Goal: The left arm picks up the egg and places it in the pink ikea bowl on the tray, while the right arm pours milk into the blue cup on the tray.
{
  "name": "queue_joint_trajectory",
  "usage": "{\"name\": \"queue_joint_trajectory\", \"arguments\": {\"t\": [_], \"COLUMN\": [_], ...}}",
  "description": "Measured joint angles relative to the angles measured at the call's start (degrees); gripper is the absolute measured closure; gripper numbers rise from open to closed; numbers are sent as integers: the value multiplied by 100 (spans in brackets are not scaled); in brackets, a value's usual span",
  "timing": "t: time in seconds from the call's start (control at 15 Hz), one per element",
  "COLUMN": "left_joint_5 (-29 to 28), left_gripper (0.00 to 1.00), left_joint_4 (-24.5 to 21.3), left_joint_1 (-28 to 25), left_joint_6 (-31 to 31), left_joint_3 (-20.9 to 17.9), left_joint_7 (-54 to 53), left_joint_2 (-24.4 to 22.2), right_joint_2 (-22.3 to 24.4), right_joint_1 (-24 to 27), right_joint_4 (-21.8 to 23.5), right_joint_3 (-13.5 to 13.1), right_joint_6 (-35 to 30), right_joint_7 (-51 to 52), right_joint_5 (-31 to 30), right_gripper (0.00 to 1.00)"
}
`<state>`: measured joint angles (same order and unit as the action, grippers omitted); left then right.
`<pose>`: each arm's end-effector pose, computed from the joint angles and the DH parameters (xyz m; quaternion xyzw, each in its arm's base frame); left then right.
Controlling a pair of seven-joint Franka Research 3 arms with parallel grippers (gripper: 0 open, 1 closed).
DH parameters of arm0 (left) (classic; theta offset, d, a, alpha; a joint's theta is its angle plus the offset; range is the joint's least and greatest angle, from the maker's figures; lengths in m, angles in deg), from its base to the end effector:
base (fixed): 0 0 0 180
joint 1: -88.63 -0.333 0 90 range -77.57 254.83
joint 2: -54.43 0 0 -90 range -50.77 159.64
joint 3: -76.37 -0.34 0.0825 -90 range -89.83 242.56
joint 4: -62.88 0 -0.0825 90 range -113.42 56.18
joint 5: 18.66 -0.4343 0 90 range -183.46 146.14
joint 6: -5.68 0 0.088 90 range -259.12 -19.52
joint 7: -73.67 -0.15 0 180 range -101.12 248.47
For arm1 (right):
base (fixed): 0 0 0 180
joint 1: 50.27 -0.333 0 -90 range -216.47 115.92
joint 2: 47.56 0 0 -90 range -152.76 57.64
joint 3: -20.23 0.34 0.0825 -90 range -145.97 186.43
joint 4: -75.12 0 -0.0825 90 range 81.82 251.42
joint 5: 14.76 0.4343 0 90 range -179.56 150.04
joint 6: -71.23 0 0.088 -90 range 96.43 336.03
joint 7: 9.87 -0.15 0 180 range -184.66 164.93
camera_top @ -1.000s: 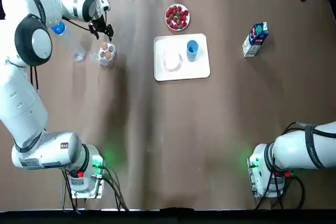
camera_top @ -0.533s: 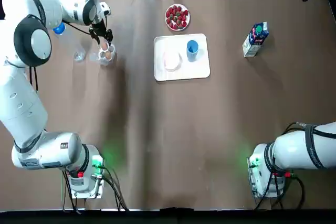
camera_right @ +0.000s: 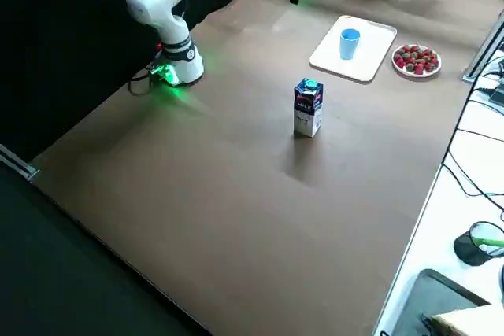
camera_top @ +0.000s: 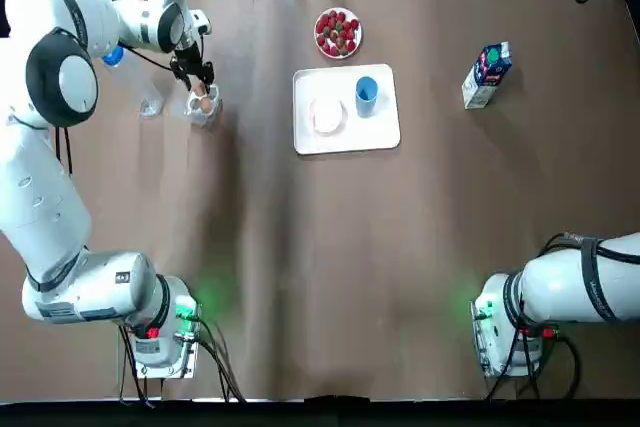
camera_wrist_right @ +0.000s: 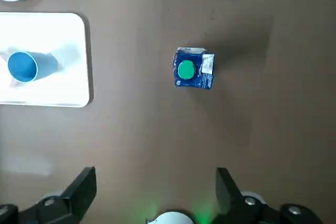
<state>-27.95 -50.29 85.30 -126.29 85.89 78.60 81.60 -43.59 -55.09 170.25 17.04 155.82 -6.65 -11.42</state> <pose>0.6331 -0.0618 0.1588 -0.9956 0.0628 0.0658 0.0245 0.5645 0.0243 0.5927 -0.9969 -0.0435 0.0569 0.0318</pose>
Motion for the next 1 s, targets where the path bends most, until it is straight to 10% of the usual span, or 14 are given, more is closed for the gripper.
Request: {"name": "queue_joint_trajectory", "arguments": {"t": [1.0], "left_joint_5": [-96], "left_gripper": [37], "left_joint_4": [-17], "left_joint_1": [-34], "left_joint_6": [-13], "left_joint_3": [-1], "left_joint_7": [0], "left_joint_2": [8], "right_joint_2": [-4], "right_joint_1": [3], "right_joint_4": [21], "right_joint_3": [-20], "right_joint_6": [46], "right_joint_7": [-6], "right_joint_5": [-4], "right_gripper": [0]}}
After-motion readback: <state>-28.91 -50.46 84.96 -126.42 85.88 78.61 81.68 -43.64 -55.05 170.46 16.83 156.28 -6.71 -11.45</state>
